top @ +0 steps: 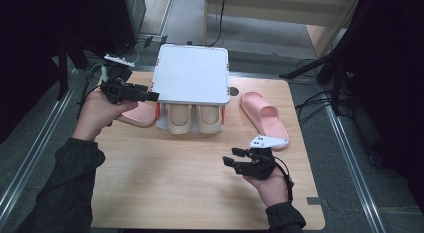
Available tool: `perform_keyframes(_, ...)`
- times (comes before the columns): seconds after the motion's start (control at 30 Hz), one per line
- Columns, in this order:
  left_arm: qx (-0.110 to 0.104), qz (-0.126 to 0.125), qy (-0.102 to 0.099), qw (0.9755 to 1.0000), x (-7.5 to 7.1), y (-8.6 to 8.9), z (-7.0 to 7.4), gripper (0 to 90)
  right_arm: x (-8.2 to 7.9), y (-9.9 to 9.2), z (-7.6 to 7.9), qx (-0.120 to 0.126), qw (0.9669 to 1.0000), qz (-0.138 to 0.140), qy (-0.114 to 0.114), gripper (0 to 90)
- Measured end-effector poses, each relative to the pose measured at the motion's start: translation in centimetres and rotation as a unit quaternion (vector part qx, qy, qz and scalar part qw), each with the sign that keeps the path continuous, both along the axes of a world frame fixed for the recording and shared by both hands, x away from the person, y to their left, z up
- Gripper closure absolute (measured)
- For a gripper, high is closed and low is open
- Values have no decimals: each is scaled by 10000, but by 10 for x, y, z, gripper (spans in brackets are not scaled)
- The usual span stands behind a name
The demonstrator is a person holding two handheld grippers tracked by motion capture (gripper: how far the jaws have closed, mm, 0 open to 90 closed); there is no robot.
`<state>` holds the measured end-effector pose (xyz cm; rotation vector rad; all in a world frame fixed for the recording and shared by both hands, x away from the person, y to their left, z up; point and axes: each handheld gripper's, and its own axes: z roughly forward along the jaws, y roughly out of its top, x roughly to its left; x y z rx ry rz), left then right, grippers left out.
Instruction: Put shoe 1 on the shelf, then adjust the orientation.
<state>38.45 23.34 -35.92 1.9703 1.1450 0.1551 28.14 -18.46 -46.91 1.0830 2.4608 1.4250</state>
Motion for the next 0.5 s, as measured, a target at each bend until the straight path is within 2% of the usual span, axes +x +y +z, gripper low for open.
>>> perform_keyframes(0.17,-19,178,-2,9998,-7,15,-6,361,1,-6,1,17,10000,-8,77,475)
perform_keyframes(0.37,-10,398,-22,9992,-12,34,-17,368,10,-3,1,54,9998,45,162,473)
perform_keyframes(0.5,-25,549,3,9985,-13,45,-26,381,14,0,0,29,9999,74,104,478)
